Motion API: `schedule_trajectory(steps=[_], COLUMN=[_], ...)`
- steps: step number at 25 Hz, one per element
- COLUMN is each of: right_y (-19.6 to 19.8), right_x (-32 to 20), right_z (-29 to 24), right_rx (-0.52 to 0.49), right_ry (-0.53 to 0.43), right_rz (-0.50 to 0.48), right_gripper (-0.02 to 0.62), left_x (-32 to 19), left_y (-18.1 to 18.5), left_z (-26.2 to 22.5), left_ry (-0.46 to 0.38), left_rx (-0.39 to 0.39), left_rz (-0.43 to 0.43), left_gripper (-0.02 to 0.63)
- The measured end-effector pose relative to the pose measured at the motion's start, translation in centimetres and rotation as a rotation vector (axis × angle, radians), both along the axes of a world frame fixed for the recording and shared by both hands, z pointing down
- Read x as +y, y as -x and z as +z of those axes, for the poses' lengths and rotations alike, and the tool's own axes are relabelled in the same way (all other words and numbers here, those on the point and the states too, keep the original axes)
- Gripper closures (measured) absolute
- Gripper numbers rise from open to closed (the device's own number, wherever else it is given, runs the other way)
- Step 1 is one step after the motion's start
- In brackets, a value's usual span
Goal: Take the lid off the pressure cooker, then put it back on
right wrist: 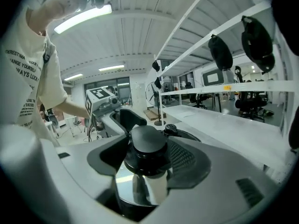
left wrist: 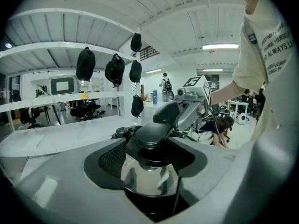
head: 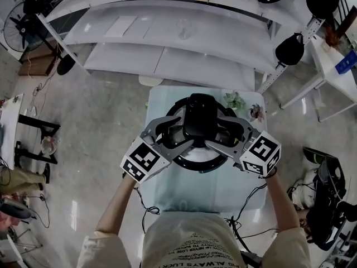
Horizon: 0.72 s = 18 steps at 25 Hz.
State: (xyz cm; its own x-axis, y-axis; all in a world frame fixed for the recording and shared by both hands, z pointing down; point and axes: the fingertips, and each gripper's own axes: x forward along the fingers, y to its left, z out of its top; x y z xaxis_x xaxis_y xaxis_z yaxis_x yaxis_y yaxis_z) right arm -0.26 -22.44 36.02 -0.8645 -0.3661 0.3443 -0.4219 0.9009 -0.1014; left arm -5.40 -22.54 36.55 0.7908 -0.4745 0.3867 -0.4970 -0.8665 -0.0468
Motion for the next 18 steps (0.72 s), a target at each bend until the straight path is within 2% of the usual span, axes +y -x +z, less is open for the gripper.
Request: schedule_trajectory(steps=[3, 6, 11, 18], right_y=[-0.8, -1.5, -2.1, -2.1], right_x=[0.6, 1.4, 3.2, 6.5], right_z=[-0.6, -1.1, -1.2, -1.5], right_rx=[-0.033, -0.052, -0.084, -0.141], right_ry=[-0.018, -0.047, -0.063, -0.077], right_rz=[0.07, 0.14, 0.238, 0.326], right_gripper=[0.345, 0.407, 0.483, 0.555], left_x=[0.7, 1.3, 3.3, 6.4], left_y=[0.5, 1.1, 1.6, 1.8], left_z=[-0.3, -1.0, -0.9, -0.9], left_ry=[-0.01, -0.042, -0.037, -0.046], left_rx=[0.014, 0.038, 0.074, 0.107], left_rz=[-0.055, -0.113, -0.161, -0.186], left_gripper=[0.351, 0.458, 0.497, 0.552])
